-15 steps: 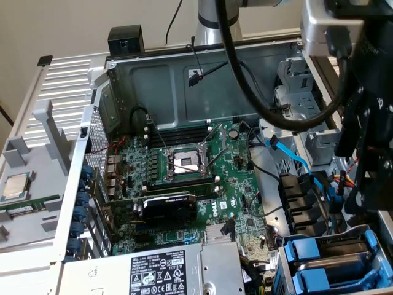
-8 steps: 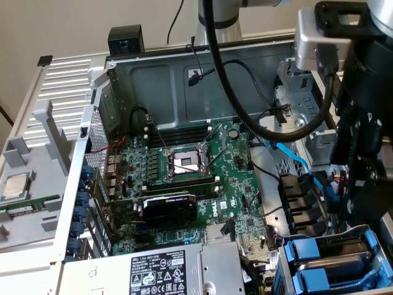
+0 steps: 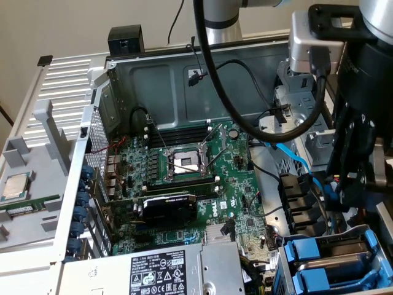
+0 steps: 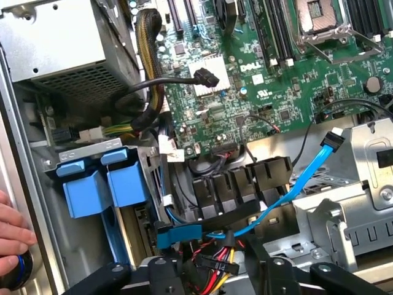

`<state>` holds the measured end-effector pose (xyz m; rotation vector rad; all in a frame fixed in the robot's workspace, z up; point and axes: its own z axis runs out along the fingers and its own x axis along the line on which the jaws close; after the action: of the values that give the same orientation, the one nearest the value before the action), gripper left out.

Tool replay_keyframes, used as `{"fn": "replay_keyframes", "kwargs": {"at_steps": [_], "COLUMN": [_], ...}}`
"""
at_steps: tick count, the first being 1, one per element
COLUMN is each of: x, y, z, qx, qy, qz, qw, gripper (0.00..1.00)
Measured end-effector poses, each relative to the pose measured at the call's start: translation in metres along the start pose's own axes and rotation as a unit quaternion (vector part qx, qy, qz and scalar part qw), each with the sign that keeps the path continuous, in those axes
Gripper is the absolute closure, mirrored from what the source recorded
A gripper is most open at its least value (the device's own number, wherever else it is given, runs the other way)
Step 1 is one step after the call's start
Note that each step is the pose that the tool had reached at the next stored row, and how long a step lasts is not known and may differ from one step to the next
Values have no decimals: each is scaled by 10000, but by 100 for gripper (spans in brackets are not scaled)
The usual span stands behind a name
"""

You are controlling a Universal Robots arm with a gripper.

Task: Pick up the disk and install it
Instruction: 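Insert the first disk wire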

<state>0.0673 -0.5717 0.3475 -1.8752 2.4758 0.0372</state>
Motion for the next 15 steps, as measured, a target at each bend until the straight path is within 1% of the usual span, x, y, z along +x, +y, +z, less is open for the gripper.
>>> {"fn": "replay_keyframes", "kwargs": {"at_steps": [1, 2, 3, 4, 5, 10, 13, 15], "x": [-1, -3, -7, -16, -31, -73, -75, -76], "y": [0, 1, 2, 5, 10, 44, 64, 75], "z": [1, 0, 0, 1, 2, 1, -6, -18], "qx": [0, 0, 0, 0, 0, 4, 9, 15], "qy": [0, 1, 1, 0, 0, 9, 28, 48], "qz": [1, 1, 1, 2, 1, 1, 2, 3], "qw": [10000, 10000, 10000, 10000, 10000, 10000, 10000, 10000], "gripper": [55, 55, 62, 62, 65, 65, 65, 65]}}
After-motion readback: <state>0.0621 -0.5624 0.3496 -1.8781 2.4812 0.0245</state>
